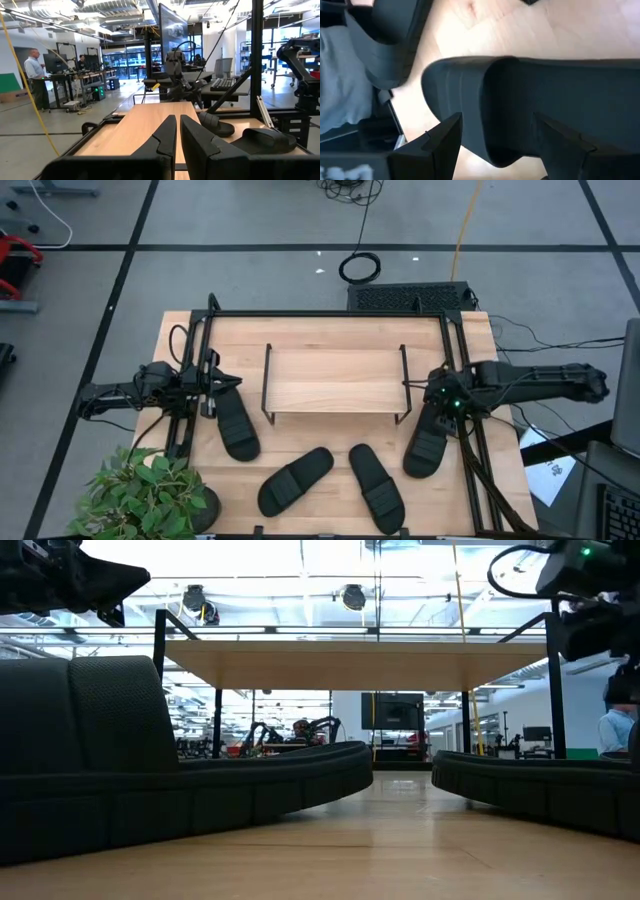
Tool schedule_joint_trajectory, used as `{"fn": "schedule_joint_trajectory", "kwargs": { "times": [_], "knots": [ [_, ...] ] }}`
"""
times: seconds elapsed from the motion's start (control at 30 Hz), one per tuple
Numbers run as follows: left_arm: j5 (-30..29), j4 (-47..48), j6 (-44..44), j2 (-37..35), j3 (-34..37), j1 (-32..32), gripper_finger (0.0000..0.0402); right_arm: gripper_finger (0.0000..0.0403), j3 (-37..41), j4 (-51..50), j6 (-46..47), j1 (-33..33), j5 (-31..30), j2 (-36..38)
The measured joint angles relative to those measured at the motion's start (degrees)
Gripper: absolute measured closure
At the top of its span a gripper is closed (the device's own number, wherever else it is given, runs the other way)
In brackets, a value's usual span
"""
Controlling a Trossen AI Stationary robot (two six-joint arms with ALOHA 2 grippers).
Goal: Pick and place slides into the shelf
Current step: Put the right black slide on the shelf
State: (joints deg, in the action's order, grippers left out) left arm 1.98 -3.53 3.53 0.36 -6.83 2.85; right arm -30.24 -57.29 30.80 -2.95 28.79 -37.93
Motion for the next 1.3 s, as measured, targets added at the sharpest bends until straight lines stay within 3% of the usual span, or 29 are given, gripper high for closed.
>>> {"fn": "schedule_joint_trajectory", "kwargs": {
  "times": [0.27,1.13,1.3],
  "knots": [
    [0.00,-0.02,0.02,0.00,0.00,0.01,0.0369,0.0179,3.21,7.68,-1.01,5.07,-0.24,-0.01],
    [-0.59,0.31,0.46,0.00,0.00,0.00,0.0369,0.0192,10.76,21.47,9.86,15.04,0.06,0.02],
    [-0.59,0.35,0.46,0.00,0.00,0.00,0.0369,0.0192,14.30,28.63,14.12,16.26,2.48,0.02]
  ]
}}
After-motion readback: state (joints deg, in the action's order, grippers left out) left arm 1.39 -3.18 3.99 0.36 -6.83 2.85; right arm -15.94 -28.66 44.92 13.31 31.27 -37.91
